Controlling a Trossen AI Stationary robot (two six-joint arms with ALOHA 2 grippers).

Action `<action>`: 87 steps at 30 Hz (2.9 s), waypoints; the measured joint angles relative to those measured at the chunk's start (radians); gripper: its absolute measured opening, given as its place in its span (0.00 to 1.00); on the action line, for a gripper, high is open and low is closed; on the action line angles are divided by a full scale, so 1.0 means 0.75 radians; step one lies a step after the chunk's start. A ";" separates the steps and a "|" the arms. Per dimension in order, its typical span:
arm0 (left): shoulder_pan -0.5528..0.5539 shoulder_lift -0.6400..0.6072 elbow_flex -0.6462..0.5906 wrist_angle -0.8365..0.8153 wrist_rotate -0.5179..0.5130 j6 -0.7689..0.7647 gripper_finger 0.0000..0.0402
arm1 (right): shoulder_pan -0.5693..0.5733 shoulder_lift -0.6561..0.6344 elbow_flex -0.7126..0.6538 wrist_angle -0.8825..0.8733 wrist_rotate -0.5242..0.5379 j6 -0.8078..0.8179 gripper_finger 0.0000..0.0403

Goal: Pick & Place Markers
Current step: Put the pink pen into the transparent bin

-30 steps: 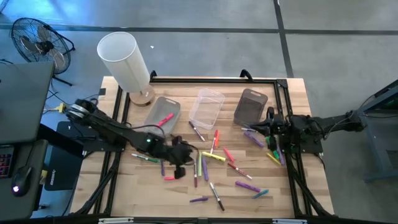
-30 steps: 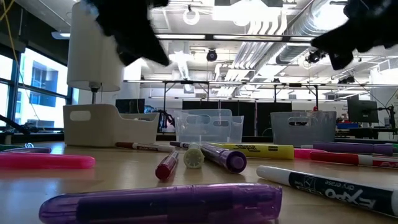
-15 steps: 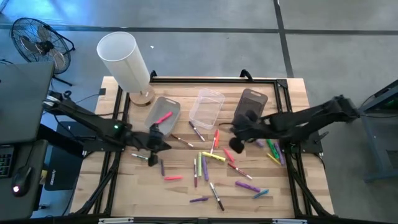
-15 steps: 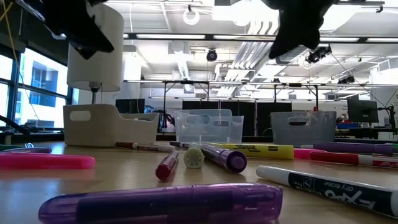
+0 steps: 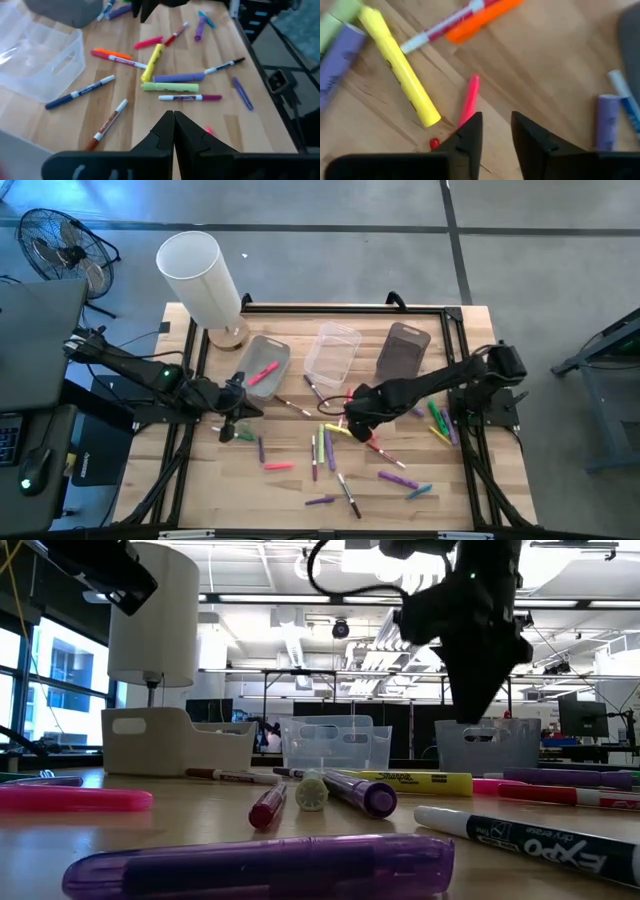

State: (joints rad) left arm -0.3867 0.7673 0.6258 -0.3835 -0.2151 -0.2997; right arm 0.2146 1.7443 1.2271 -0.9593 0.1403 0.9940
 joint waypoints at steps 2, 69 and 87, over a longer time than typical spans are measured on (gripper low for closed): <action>0.000 0.000 0.000 -0.026 0.033 0.010 0.00 | 0.001 0.040 0.001 0.014 -0.033 0.004 0.28; 0.001 -0.238 0.002 -0.190 -0.321 0.114 0.00 | -0.516 -0.004 0.518 0.149 0.111 -0.383 0.06; 0.001 -0.250 0.002 -0.188 -0.344 0.109 0.00 | -0.717 0.346 0.548 0.112 -0.055 -0.534 0.17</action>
State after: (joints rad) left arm -0.3862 0.5800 0.6273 -0.5247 -0.4728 -0.2180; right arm -0.3230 2.0041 1.6382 -0.8755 0.0991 0.5934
